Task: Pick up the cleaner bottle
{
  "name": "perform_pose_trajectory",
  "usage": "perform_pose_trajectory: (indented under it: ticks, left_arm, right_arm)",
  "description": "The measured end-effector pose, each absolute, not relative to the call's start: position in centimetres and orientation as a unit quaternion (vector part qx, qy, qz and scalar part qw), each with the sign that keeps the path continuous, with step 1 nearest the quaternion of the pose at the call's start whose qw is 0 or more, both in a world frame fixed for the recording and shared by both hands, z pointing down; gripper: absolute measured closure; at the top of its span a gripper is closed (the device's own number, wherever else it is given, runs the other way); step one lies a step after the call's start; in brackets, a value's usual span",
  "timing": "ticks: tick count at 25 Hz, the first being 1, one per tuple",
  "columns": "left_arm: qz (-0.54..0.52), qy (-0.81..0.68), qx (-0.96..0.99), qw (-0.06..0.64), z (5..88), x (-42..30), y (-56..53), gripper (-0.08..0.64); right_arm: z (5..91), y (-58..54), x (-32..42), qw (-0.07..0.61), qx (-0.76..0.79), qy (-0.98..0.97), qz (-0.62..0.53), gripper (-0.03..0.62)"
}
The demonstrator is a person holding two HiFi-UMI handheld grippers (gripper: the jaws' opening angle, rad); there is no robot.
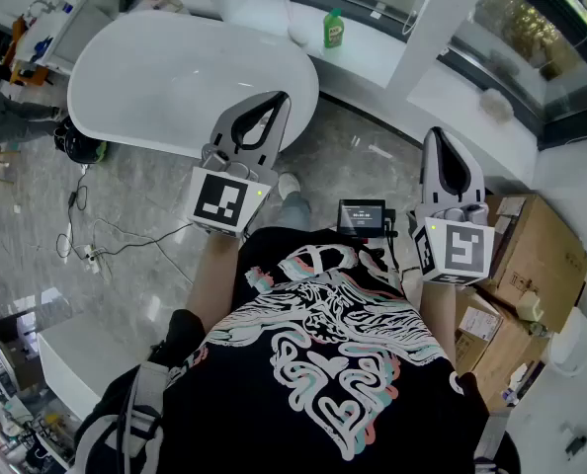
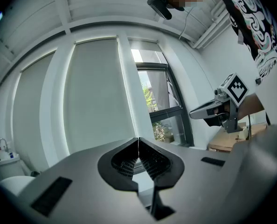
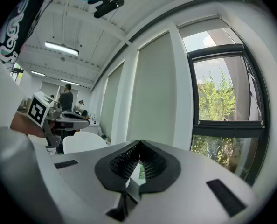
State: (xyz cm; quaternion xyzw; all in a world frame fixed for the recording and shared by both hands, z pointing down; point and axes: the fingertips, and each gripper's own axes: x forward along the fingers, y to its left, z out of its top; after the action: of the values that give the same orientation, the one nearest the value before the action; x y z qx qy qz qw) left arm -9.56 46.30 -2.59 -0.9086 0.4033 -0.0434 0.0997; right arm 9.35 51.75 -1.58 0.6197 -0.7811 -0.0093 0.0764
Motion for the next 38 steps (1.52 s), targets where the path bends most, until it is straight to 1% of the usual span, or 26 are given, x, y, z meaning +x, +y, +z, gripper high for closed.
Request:
perform_pose_trajectory:
  ticks: [4,9,20,27,31,38]
  left_arm:
    - [-0.084,0.411,-0.904,0.087,-1.0,-10.1,46.4,0.541]
    - [-0.089,0.436,-0.893,0.073,-0.1,-10.6,45.4,0.541]
    - [-0.087,0.449,-0.887,0.071,0.2,-10.5,43.6,0.541]
    - [-0.107,0.452,-0.882,0.079,1.0,-10.7,41.5,0.541]
    - [-0.099,0.457,-0.881,0.072,1.3,-11.0,39.2,0.541]
    - [-0.089,0.455,-0.884,0.064,2.4,-10.3,32.9,0.541]
  right_arm:
    - [-1.0,51.5,9.6,0.082,0.619,-0.781,-0.016,0.565]
    - [0.0,50.4,9.7,0.089,0.616,-0.782,-0.022,0.565]
    - [-1.1,48.5,10.0,0.037,0.605,-0.795,-0.017,0.563]
    - [-0.8,47.5,10.7,0.051,0.607,-0.793,-0.017,0.563]
    - [-0.1,46.2,11.2,0.059,0.61,-0.79,-0.014,0.563]
    - [1.0,40.5,11.6,0.069,0.614,-0.787,-0.008,0.563]
